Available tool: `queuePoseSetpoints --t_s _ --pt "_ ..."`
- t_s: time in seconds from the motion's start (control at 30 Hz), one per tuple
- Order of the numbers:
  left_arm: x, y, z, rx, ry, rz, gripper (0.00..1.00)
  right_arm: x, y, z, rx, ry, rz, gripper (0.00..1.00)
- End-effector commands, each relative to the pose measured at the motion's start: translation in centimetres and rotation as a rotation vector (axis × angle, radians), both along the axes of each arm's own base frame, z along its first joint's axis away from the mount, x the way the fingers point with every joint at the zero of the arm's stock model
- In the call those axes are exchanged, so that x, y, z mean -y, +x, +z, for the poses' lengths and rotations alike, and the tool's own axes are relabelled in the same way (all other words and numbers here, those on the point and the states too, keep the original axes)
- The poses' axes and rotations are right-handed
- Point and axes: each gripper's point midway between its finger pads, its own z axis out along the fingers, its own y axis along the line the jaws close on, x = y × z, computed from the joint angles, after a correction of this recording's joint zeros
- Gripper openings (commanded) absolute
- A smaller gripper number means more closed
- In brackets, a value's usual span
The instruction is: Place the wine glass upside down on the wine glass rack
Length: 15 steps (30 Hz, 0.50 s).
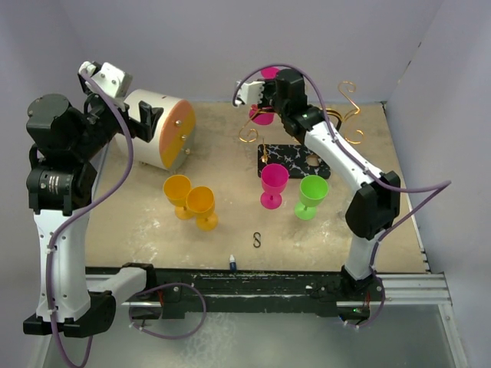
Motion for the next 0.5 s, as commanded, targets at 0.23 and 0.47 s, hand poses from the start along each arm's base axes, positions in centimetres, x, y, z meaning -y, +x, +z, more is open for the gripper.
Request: queuePoseSetpoints --t_s 0.23,0.47 --pt "-0.9 -0.1 1.0 0.05 0.019 0.042 0.99 -3.2 -2.3 3.1 0.026 0.017 0.117 0.0" --pt "-1.2 -0.2 1.1 0.053 0.021 0.052 0.99 -5.3 -2.1 3.0 0.04 0.012 0.136 0.0"
